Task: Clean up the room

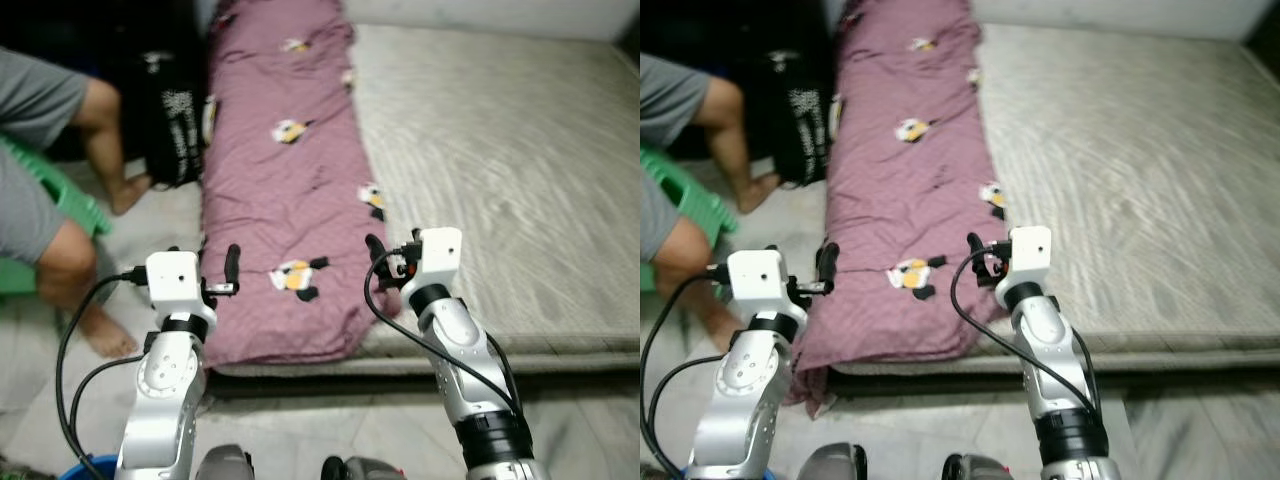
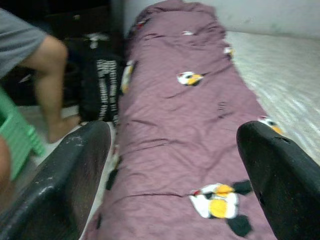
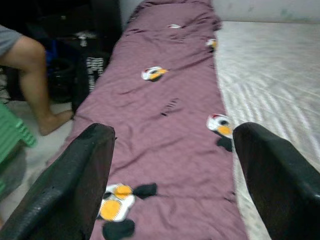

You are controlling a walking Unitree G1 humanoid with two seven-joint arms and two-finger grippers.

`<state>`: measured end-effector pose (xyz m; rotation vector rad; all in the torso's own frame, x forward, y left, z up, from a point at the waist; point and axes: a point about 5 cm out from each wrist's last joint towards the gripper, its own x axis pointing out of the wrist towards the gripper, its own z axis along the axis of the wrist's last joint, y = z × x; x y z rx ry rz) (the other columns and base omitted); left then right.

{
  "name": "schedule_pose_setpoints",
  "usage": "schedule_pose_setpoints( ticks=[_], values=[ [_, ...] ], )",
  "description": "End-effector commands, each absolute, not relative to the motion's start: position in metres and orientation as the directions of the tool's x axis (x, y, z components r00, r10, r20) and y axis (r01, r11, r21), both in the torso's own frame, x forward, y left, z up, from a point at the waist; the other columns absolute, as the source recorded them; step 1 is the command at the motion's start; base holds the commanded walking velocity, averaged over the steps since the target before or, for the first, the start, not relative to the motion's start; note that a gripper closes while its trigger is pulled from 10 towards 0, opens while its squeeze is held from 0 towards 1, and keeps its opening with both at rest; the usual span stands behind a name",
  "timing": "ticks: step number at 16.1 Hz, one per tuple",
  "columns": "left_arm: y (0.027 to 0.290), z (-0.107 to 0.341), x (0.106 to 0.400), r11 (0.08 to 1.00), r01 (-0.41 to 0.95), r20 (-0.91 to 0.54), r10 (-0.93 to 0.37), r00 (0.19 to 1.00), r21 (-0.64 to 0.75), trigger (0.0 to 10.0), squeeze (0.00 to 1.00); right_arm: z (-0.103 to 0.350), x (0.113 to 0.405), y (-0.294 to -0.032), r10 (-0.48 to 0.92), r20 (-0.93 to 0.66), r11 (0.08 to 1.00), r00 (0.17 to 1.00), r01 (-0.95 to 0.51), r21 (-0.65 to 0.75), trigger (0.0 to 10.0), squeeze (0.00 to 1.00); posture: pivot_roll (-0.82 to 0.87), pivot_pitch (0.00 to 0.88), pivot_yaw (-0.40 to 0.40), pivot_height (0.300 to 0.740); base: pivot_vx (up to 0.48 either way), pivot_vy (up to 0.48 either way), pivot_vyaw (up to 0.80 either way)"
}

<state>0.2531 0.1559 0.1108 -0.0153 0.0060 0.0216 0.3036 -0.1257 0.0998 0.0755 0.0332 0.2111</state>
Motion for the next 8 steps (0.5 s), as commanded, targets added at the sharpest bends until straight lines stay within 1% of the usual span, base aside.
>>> schedule_pose_setpoints(
  ticks=[1,2,5,8],
  values=[
    [0.1552,0.1131,0.2516,1.0,-0.016,0.002,0.016,1.0,-0.022,10.0,0.0,0.099,0.3034,-0.1307,0.189,-0.032,0.98,0.981,-0.186,0.073,10.0,0.0,0.08,0.124,-0.07,0.74,0.337,0.0,0.0],
    [0.155,0.1131,0.2518,1.0,-0.017,0.004,0.017,1.0,-0.022,10.0,0.0,0.0989,0.3036,-0.1308,0.19,-0.033,0.98,0.981,-0.188,0.071,10.0,0.0,0.08,0.123,-0.073,0.74,0.259,0.0,0.0],
    [0.156,0.1109,0.2508,0.999,-0.045,-0.01,0.045,0.999,-0.011,10.0,0.0,0.0985,0.3034,-0.131,0.191,-0.036,0.98,0.981,-0.188,0.07,10.0,0.0,0.08,0.123,-0.075,0.74,0.0,0.0,0.0],
    [0.1544,0.1122,0.2499,0.999,-0.036,0.0,0.036,0.999,-0.003,10.0,0.0,0.0973,0.3034,-0.1318,0.187,-0.041,0.98,0.981,-0.184,0.072,10.0,0.0,0.09,0.123,-0.077,0.74,0.0,0.0,0.0]
  ],
)
